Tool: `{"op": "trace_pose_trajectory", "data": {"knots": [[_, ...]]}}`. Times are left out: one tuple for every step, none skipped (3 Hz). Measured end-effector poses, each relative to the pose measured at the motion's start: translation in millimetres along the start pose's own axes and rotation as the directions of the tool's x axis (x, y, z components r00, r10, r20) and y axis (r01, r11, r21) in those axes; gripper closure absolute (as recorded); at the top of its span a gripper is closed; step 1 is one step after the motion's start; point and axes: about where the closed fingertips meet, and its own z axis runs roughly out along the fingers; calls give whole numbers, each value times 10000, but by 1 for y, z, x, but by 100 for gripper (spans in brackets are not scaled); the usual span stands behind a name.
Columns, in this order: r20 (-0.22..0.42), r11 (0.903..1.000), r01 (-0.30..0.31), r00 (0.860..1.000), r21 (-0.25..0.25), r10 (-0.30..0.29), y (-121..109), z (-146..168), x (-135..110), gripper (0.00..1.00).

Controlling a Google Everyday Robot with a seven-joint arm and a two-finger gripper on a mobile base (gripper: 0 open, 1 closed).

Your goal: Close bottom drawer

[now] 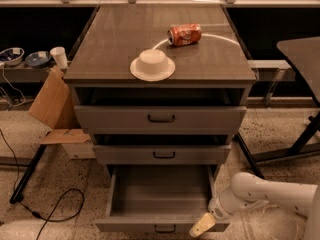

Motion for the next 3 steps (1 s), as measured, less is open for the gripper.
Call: {"op": "trace_pose_trajectory", "data": {"knots": [[816,9978,-656,9945,-6,654,-19,32,16,19],[1493,9882,-1476,9770,-416,1522,-43,74,37,50],[1746,9788,-1933,9636,-682,2025,-53,95,51,73]]}}
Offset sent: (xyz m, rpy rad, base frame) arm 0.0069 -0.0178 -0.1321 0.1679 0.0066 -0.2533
